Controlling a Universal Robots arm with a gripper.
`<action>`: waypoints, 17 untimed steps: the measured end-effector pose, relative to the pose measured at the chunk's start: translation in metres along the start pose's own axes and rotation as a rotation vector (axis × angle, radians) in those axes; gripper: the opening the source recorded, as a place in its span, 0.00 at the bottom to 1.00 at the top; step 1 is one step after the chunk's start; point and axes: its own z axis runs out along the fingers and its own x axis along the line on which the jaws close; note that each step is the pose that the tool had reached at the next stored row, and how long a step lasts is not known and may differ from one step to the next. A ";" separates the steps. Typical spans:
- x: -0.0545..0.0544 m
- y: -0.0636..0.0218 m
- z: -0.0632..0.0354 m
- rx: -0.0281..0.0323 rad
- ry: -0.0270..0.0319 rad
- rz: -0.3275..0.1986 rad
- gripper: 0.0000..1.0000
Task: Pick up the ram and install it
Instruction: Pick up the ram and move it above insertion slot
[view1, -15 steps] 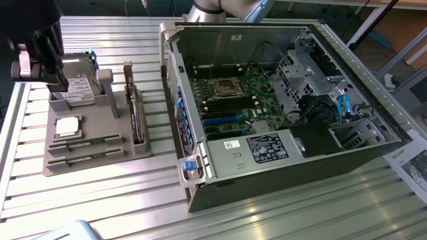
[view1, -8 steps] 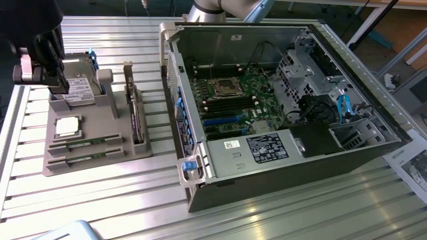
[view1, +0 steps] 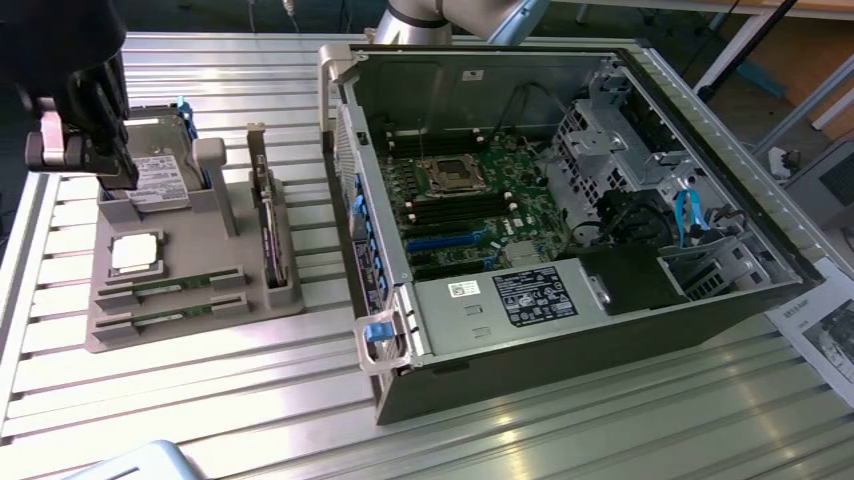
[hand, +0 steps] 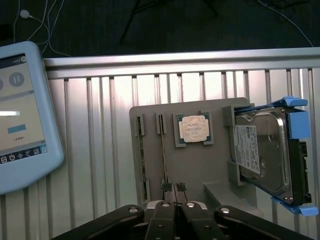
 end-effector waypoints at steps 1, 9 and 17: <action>0.001 0.0000 0.0000 0.0000 -0.0001 0.000 0.10; 0.003 -0.0001 -0.0001 0.0000 0.0000 0.000 0.10; 0.005 -0.0006 0.0078 0.0000 0.0000 0.000 0.10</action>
